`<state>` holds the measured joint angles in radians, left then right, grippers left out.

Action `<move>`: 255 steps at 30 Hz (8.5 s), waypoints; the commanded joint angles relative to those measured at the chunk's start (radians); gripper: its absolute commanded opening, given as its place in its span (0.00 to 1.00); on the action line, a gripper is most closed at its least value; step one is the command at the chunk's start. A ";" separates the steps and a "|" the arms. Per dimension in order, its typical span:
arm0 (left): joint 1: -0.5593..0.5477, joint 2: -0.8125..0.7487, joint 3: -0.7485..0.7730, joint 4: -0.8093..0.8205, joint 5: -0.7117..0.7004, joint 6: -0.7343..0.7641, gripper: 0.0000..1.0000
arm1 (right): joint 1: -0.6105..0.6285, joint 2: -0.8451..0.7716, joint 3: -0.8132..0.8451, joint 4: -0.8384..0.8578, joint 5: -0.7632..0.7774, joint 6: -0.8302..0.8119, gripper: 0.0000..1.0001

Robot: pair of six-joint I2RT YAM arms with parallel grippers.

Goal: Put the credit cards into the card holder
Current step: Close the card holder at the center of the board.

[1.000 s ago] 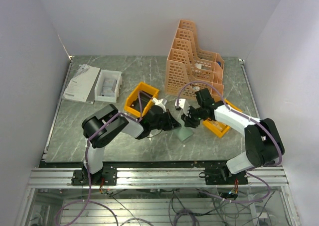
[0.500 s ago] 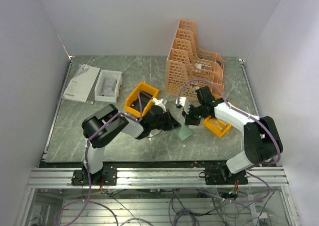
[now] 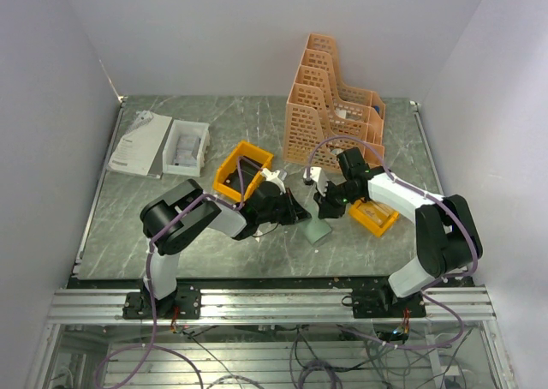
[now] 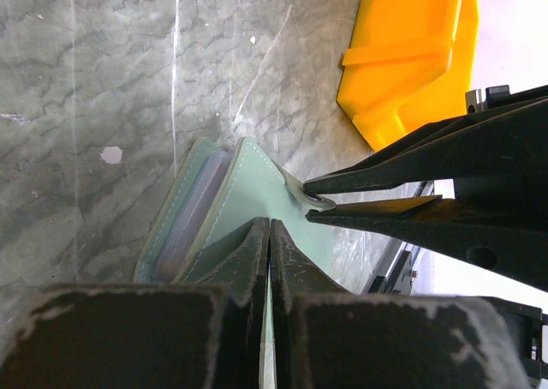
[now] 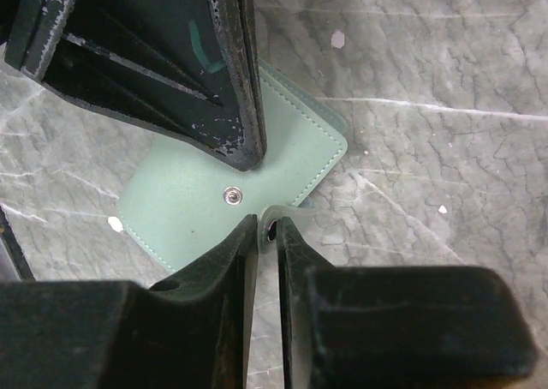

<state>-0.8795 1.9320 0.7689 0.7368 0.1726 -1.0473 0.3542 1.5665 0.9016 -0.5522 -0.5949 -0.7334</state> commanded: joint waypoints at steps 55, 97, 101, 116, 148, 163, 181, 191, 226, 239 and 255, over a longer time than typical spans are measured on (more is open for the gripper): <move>0.004 0.000 -0.042 -0.071 -0.013 0.027 0.07 | 0.007 -0.037 0.016 -0.077 -0.099 -0.081 0.00; 0.004 0.010 -0.046 -0.059 -0.010 0.023 0.07 | 0.161 -0.005 -0.006 -0.100 0.009 -0.150 0.00; 0.005 0.010 -0.046 -0.061 -0.011 0.024 0.07 | 0.182 -0.001 -0.010 -0.105 0.020 -0.155 0.00; 0.004 0.000 -0.052 -0.071 -0.014 0.027 0.07 | 0.309 0.012 -0.040 -0.118 0.120 -0.170 0.00; 0.014 -0.240 -0.135 -0.061 -0.079 0.071 0.15 | 0.151 -0.065 0.056 -0.264 -0.246 -0.258 0.23; -0.112 -0.254 -0.302 0.041 -0.159 0.032 0.21 | -0.006 -0.137 0.010 -0.074 -0.103 0.018 0.47; -0.179 0.008 -0.043 0.159 -0.165 0.090 0.14 | -0.114 -0.240 -0.015 -0.162 -0.217 -0.312 0.50; -0.154 -0.265 -0.190 0.045 -0.274 0.199 0.28 | -0.114 -0.042 0.095 -0.327 -0.225 -0.868 0.54; -0.063 -0.053 -0.041 -0.028 -0.147 0.142 0.07 | -0.022 0.129 0.134 -0.183 -0.120 -0.715 0.25; -0.063 -0.053 -0.045 -0.016 -0.142 0.138 0.07 | -0.017 0.114 0.124 -0.149 -0.116 -0.696 0.23; -0.063 -0.044 -0.041 -0.014 -0.144 0.132 0.07 | -0.017 0.117 0.148 -0.232 -0.124 -0.738 0.00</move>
<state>-0.9459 1.8637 0.7361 0.7006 0.0132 -0.9180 0.3351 1.6821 1.0325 -0.7334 -0.7063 -1.4490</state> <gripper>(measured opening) 0.076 0.007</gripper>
